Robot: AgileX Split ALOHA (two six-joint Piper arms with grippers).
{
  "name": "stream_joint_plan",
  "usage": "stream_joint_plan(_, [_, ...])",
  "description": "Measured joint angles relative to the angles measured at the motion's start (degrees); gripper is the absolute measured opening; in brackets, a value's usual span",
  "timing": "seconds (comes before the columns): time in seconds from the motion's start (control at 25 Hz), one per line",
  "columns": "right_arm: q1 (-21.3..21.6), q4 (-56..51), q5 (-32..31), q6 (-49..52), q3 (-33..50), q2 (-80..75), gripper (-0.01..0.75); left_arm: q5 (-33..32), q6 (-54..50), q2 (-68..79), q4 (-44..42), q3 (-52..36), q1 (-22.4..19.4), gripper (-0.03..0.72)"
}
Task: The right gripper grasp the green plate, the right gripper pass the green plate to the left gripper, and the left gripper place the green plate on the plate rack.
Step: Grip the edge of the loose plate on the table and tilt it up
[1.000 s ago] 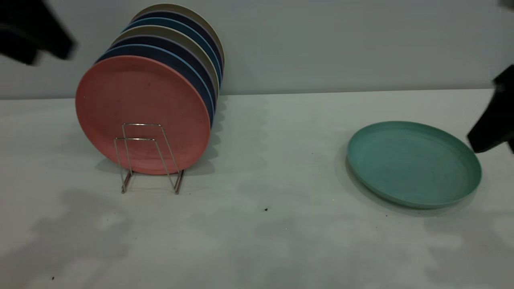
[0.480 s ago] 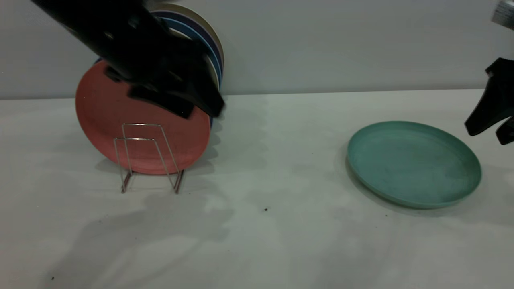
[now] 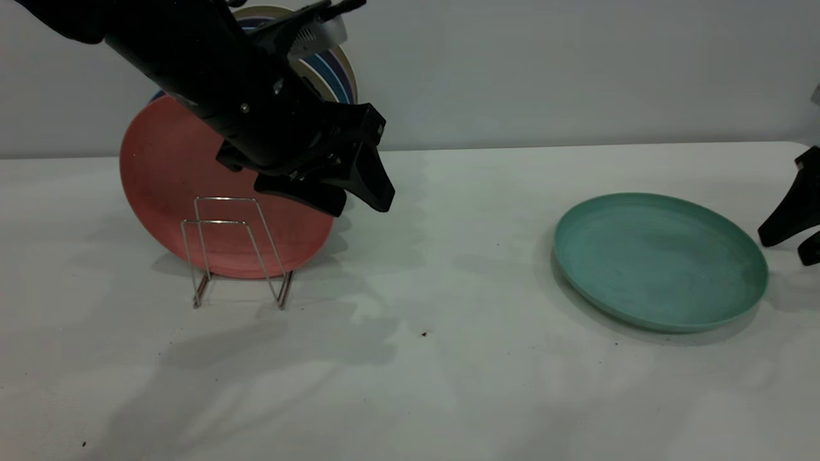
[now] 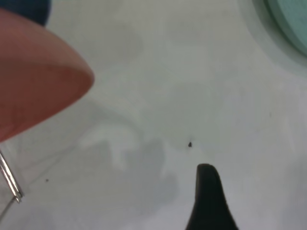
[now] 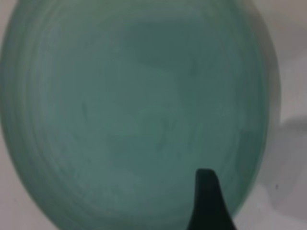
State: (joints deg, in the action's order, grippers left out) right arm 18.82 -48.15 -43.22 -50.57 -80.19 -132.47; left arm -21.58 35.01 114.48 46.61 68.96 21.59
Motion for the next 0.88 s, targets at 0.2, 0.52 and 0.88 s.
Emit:
stream_joint_plan(0.2, [-0.1,-1.2,-2.5,-0.4,-4.2,-5.3,0.531,0.3,0.0,0.0,0.1,0.0,0.0,0.528])
stream_joint_plan(0.52, [-1.5,-5.0,-2.3,-2.9,-5.1,-6.8,0.487,1.3,0.0,0.0,0.1,0.0,0.0,0.528])
stream_joint_plan(0.88, [-5.2,-6.0,1.1,-3.8,-5.6,-8.2,0.33,2.1,0.0,0.2,0.2,0.0,0.0,0.528])
